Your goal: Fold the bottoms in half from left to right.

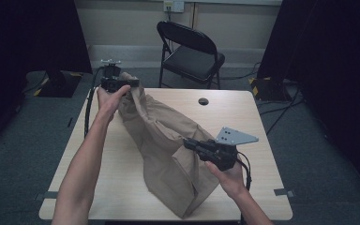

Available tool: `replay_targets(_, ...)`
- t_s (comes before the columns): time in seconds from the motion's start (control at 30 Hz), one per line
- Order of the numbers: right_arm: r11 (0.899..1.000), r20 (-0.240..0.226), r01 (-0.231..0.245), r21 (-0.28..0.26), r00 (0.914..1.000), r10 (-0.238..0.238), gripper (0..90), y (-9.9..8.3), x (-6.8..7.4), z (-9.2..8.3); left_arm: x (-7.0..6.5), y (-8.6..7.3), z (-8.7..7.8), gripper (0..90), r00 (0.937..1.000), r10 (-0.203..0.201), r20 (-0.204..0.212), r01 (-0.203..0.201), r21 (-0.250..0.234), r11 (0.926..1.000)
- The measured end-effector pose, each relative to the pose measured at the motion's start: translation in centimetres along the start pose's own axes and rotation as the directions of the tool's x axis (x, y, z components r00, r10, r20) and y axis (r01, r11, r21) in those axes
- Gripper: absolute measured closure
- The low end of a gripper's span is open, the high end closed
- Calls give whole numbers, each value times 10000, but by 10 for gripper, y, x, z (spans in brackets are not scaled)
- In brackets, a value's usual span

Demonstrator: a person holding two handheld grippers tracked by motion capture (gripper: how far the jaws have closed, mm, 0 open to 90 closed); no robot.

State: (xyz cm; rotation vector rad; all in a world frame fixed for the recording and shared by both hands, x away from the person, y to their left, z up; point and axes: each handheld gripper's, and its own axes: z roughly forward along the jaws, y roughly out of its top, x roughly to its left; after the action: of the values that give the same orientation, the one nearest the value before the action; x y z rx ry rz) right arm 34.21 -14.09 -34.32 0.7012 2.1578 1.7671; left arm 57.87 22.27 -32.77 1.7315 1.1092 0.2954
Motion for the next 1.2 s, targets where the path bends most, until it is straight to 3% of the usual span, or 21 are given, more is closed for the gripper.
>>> replay_targets(0.17, 9999, 263, -38, 129, 9996, 35, 886, -4, -8, -8, -6, 7, 9, 878, 9998, 201, 64, -201, -24, 9998)
replay_targets(0.23, 9997, 472, -105, 221, 9988, 94, 887, -8, -14, -11, -8, 9, 13, 800, 9995, 285, 139, -284, -47, 9996)
replay_targets(0.27, 9989, 719, -205, 414, 9973, 175, 887, -14, -24, -13, -10, 10, 14, 763, 9992, 399, 75, -399, -55, 9992)
replay_targets(0.33, 9982, 829, -325, 503, 9962, 282, 886, -18, -29, -13, -13, 11, 14, 727, 9985, 484, -236, -489, -208, 9986)
replay_targets(0.37, 9972, 974, -432, 604, 9945, 371, 886, -22, -35, -13, -14, 12, 13, 696, 9993, 343, -162, -348, -321, 9989)
replay_targets(0.4, 9949, 1187, -676, 752, 9912, 584, 886, -30, -46, -13, -18, 14, 11, 682, 9984, 562, 96, -557, -468, 9974)
replay_targets(0.63, 9868, 1699, -1145, 1145, 9810, 941, 886, -47, -69, -10, -27, 15, 5, 626, 9963, 854, 73, -851, -390, 9956)
replay_targets(0.8, 9827, 1966, -1447, 1159, 9731, 1201, 878, -54, -85, -10, -39, 5, -2, 626, 9905, 1293, 460, -1274, -430, 9909)
replay_targets(1.0, 9807, 2112, -1651, 1050, 9673, 1402, 821, -57, -93, -17, -48, -8, -5, 626, 9884, 1345, 701, -1334, -199, 9909)
replay_targets(1.07, 9795, 2246, -1740, 1013, 9632, 1479, 813, -58, -96, -22, -58, -17, -14, 623, 9816, 1600, 1045, -1582, -258, 9871)
replay_targets(1.17, 9785, 2430, -1768, 1064, 9589, 1468, 798, -58, -98, -26, -64, -22, -21, 619, 9774, 1807, 1099, -1782, -326, 9835)
replay_targets(1.2, 9791, 2503, -1776, 994, 9568, 1481, 783, -58, -99, -32, -68, -28, -26, 619, 9727, 2020, 1141, -2008, -222, 9794)
